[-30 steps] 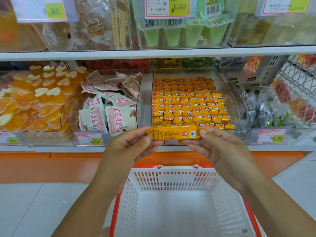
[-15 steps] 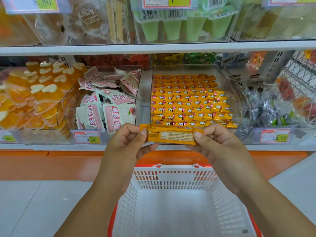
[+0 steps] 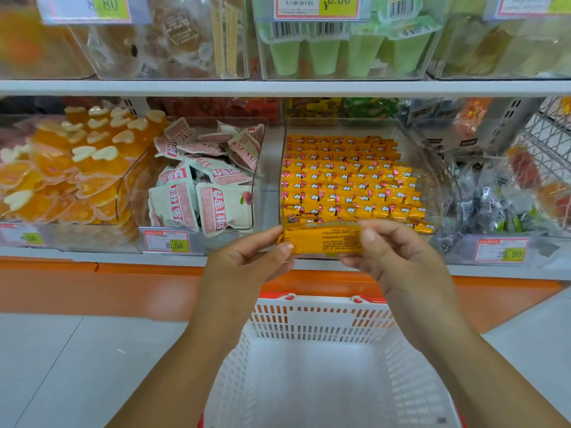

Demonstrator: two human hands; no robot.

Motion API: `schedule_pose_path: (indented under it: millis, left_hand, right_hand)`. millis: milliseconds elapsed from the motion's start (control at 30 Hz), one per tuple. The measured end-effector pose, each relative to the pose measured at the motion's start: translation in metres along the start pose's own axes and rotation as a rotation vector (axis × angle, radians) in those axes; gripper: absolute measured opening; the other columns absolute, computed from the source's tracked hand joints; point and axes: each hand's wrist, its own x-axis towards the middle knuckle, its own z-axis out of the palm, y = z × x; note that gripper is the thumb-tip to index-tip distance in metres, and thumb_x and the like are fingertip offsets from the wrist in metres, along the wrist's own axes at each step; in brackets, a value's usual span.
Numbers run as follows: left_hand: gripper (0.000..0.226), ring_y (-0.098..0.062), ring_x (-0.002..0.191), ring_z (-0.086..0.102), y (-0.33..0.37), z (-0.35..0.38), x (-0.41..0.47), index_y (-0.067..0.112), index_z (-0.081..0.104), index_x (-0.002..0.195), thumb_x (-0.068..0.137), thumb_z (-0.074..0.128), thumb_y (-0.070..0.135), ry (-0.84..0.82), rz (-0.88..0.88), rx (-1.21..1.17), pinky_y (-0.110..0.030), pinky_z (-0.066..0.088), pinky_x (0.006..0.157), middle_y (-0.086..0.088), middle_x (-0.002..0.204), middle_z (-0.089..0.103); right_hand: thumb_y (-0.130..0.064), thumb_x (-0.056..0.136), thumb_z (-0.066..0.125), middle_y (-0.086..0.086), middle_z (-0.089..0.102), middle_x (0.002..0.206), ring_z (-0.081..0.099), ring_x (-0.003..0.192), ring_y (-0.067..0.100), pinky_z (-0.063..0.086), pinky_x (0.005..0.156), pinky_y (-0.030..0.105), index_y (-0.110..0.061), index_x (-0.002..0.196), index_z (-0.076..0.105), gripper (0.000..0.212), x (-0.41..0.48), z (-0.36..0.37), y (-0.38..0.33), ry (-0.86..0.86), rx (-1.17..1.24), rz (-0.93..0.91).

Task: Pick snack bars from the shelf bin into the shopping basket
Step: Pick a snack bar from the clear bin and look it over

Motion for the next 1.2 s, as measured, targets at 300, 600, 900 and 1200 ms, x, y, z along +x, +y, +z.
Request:
schedule_pose_path:
  millis: [300,600,900,1200]
  left_hand:
    - [0.022,-0.018,0.094,0.074,-0.001,-0.008,0.008,0.022,0.072,0.108,0.096,0.055,0.016,-0.063,-0.071,-0.004,-0.025,0.06,0.081,-0.004,0.097,0.077]
    - [0.018,-0.007,0.078,0.074,-0.006,-0.003,0.025,0.02,0.074,0.097,0.096,0.058,0.029,-0.013,-0.027,0.238,-0.021,0.059,0.07,0.003,0.082,0.077]
    - [0.057,-0.011,0.128,0.052,-0.025,0.0,0.06,0.032,0.037,0.149,0.097,0.059,0.03,0.015,0.116,0.69,-0.029,0.044,0.106,0.01,0.149,0.045]
    - [0.041,0.006,0.118,0.054,-0.028,-0.002,0.066,0.045,0.053,0.133,0.097,0.058,0.026,-0.089,0.152,0.704,0.002,0.036,0.085,0.023,0.127,0.062]
  right_hand:
    - [-0.035,0.063,0.074,0.015,0.075,0.097,0.074,0.088,0.031,0.058,0.073,0.026,-0.008,0.103,0.069,0.048,0.01,-0.002,0.007,-0.006,0.119,0.062]
    - [-0.041,0.063,0.075,-0.011,0.072,0.096,0.074,0.085,0.019,0.054,0.081,0.034,-0.037,0.101,0.064,0.039,0.016,0.008,0.002,-0.148,-0.267,0.018]
    - [-0.038,0.081,0.076,-0.015,0.052,0.078,0.058,0.075,-0.018,0.047,0.064,0.007,-0.029,0.102,0.047,0.037,0.089,0.033,-0.025,-0.032,-0.807,-0.181]
    - [-0.037,0.088,0.07,-0.01,0.055,0.109,0.057,0.097,0.011,0.044,0.073,0.018,-0.033,0.118,0.058,0.033,0.113,0.053,-0.022,-0.527,-1.265,-0.234]
